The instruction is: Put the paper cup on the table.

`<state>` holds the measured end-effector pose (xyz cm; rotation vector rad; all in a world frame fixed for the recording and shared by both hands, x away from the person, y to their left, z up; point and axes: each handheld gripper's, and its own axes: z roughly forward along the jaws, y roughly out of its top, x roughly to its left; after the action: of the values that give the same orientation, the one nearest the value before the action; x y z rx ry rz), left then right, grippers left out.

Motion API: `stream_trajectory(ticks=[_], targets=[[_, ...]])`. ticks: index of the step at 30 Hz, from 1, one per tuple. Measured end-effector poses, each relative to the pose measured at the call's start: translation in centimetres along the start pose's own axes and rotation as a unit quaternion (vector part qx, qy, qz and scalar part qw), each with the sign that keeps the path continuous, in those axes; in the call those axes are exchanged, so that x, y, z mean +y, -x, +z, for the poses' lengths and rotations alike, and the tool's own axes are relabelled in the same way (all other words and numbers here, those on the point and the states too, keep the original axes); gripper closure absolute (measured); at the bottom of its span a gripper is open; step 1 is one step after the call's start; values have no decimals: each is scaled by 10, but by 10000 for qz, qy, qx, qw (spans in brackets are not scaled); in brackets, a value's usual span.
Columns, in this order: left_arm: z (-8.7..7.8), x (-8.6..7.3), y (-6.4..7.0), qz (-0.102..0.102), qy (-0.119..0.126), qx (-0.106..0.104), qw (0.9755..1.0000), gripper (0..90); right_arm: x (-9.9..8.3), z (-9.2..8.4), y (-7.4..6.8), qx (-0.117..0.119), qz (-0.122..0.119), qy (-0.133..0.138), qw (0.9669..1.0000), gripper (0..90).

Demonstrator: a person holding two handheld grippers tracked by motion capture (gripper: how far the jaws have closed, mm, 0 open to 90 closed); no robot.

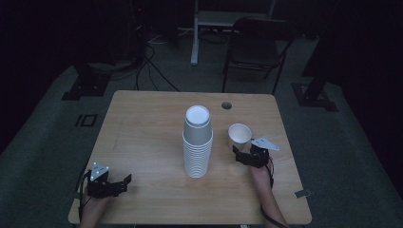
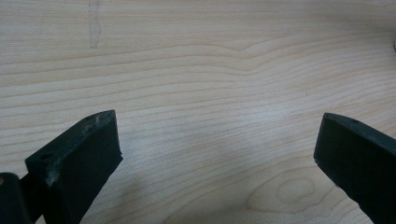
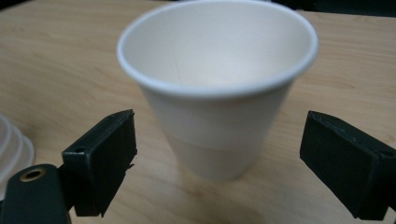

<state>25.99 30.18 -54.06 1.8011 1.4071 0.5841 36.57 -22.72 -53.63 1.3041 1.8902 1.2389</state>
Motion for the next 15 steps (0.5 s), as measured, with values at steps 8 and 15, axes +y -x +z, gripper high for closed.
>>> stream_trajectory(ticks=[8,15], targets=[[-1,0,-1,-5,4,-22,10000,9,-12,-14,8,-69,-75,-137,9999,103],[-2,0,-1,-17,20,-27,10000,9,-22,-25,13,-161,-132,-316,9993,103]])
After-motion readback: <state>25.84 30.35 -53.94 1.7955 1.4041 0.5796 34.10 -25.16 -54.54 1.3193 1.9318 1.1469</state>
